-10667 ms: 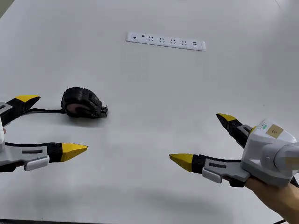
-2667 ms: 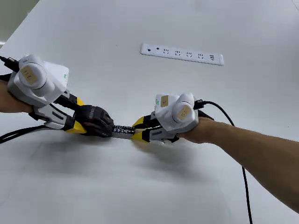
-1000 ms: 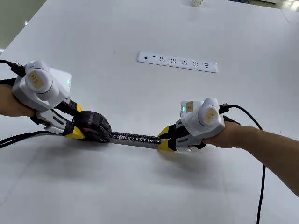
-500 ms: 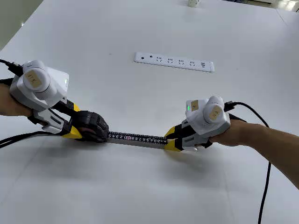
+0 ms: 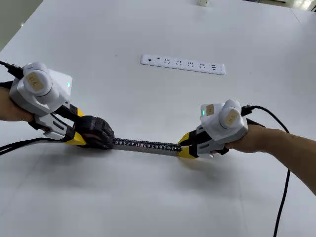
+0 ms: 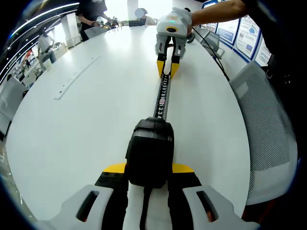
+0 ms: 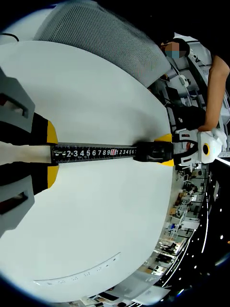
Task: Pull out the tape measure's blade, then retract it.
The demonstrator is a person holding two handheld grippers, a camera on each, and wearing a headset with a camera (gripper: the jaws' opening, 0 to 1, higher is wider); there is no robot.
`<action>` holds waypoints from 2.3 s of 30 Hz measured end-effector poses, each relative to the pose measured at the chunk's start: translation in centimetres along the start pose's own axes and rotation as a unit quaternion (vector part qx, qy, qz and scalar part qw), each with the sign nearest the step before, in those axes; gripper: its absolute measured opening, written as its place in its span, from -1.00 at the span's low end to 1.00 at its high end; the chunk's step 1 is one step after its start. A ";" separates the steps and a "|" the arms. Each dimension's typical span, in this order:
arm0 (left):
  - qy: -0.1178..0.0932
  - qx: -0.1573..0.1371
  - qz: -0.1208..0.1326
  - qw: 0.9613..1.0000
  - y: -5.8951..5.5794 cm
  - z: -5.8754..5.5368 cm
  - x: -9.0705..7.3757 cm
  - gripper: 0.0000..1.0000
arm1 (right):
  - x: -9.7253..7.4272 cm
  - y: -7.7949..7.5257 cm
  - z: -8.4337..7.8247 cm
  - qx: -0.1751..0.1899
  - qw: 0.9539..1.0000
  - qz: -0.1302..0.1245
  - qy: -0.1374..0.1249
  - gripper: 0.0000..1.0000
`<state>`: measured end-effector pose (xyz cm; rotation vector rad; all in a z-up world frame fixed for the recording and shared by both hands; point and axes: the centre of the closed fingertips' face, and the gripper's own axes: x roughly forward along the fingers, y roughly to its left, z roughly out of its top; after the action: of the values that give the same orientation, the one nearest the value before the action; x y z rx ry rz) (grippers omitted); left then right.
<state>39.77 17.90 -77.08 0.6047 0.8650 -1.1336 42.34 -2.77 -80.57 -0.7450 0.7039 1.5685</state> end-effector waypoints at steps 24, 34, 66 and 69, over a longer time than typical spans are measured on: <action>0.004 0.001 -0.002 1.000 0.2 -0.1 0.1 -0.49 | -1.5 0.1 -1.9 0.009 1.000 -0.006 0.012 -0.84; 0.006 0.002 -0.002 1.000 0.2 0.0 0.0 -0.49 | -2.4 0.3 -2.9 0.016 1.000 -0.011 0.022 -0.85; 0.015 0.012 -0.004 1.000 0.1 -0.1 0.2 -0.48 | -3.9 -0.1 -5.1 0.022 0.999 -0.025 0.041 -0.83; 0.016 0.016 -0.004 1.000 0.1 0.0 0.2 -0.48 | -3.9 -0.1 -5.1 0.022 0.999 -0.025 0.042 -0.82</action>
<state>39.92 17.86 -77.28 0.6479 0.8786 -1.1493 43.17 -9.15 -80.63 -0.7934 0.7744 1.4781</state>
